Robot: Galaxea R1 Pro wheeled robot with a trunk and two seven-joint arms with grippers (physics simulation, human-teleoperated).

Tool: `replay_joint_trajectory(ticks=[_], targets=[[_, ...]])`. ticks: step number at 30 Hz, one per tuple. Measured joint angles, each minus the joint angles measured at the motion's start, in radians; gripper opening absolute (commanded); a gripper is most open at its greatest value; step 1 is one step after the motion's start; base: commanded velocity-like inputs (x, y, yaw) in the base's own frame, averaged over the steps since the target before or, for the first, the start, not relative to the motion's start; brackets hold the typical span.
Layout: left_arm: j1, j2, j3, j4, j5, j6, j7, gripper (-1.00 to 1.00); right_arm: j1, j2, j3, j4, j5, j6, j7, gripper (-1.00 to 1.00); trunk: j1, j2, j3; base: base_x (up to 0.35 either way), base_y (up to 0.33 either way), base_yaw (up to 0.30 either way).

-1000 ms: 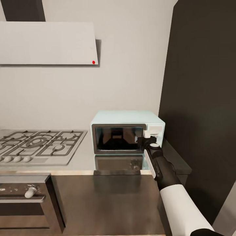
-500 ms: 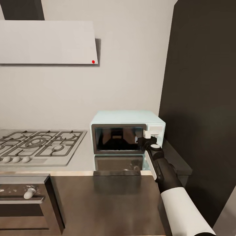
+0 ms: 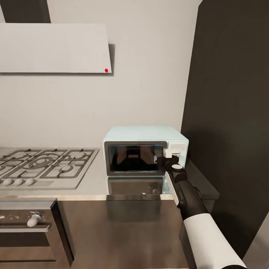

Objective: In the kitchen, take the popcorn bag from the countertop, put it into the microwave, and heat it until the popcorn is cooked so the cooked popcorn ends up inside the bag.

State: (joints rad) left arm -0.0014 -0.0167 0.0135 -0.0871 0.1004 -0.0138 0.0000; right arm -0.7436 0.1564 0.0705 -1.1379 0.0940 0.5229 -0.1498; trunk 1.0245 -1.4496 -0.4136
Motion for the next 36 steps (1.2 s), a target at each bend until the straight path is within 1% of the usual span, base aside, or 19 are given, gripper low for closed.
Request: replay_joint_trajectory(ticks=[2, 4, 9, 11, 13, 24, 28, 36], targets=[[0.000, 0.000, 0.000, 0.000, 0.000, 0.000, 0.000, 1.00, 0.000, 0.000, -0.002, 0.000, 0.003, 0.000, 0.004, 1.00, 0.000, 0.000, 0.000, 0.000, 0.000, 0.000], [0.000, 0.000, 0.000, 0.000, 0.000, 0.000, 0.000, 1.00, 0.001, 0.000, -0.005, 0.001, 0.029, 0.003, 0.020, 1.00, 0.000, 0.000, 0.000, 0.000, 0.000, 0.000], [0.000, 0.000, 0.000, 0.000, 0.000, 0.000, 0.000, 1.00, 0.004, 0.000, -0.009, -0.003, 0.041, 0.003, 0.034, 1.00, 0.000, 0.000, 0.000, 0.000, 0.000, 0.000], [0.000, 0.000, 0.000, 0.000, 0.000, 0.000, 0.000, 1.00, 0.004, 0.000, -0.008, -0.002, 0.042, 0.003, 0.033, 1.00, 0.000, 0.000, 0.000, -0.030, 0.000, 0.000], [0.000, -0.001, 0.000, 0.000, 0.000, 0.000, 0.000, 1.00, 0.000, -0.001, -0.006, 0.026, 0.039, 0.002, 0.028, 1.00, 0.001, 0.001, 0.000, -0.153, 0.000, 0.000], [0.000, -0.001, 0.001, 0.000, 0.000, 0.000, 0.000, 1.00, 0.000, 0.002, -0.007, 0.027, 0.028, -0.013, 0.021, 1.00, 0.000, 0.001, 0.000, -0.013, 0.000, 0.000], [0.000, 0.000, 0.001, 0.000, 0.000, 0.000, 0.000, 1.00, 0.000, 0.004, -0.008, 0.027, 0.028, -0.038, 0.020, 1.00, 0.000, 0.001, 0.000, 0.000, 0.000, 0.000], [0.000, 0.000, 0.000, 0.000, 0.000, 0.000, 0.000, 1.00, 0.000, 0.003, -0.009, 0.026, 0.028, -0.041, 0.017, 1.00, 0.000, 0.001, 0.000, 0.000, 0.000, 0.000]])
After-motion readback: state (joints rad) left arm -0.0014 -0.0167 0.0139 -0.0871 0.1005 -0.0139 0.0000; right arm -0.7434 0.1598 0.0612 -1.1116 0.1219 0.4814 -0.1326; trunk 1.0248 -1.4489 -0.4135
